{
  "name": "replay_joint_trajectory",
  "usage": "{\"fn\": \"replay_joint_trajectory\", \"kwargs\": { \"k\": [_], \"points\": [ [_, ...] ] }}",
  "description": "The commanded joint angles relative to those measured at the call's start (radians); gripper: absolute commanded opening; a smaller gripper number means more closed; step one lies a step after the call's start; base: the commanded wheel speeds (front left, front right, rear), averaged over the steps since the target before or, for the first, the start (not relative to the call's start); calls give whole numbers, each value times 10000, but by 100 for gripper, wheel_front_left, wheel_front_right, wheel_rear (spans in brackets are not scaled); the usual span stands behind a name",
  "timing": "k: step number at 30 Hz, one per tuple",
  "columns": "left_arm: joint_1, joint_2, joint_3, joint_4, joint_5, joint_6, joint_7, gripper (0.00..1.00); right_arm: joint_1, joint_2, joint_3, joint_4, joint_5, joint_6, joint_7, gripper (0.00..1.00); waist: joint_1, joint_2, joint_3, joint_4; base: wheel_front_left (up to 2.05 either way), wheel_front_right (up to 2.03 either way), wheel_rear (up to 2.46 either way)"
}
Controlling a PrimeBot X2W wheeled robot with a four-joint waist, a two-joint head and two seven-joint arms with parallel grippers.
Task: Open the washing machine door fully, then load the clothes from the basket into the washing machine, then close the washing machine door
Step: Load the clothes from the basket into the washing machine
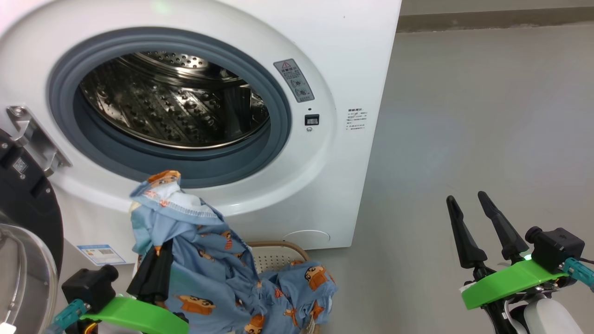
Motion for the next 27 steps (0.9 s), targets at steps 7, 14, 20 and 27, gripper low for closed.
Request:
{"fn": "replay_joint_trajectory", "kwargs": {
  "k": [7,14,20,27],
  "points": [
    [-406,238,506,-497,-67,193,16,0,-8,-191,279,-271,99,16,-48,100,-1,0,24,-42,0,0,0],
    [-1942,585,707,-391,90,165,158,0,-254,-172,423,-307,36,16,-48,100,-1,0,603,-305,0,0,0],
    [-3500,675,712,927,69,-8,235,0,-503,-94,457,-429,-97,16,-48,100,-1,0,1302,-650,0,0,0],
    [-5434,775,617,3477,-15,-265,115,0,-877,74,400,-686,-339,16,-48,100,-1,0,2295,-1254,0,0,0]
  ]
}}
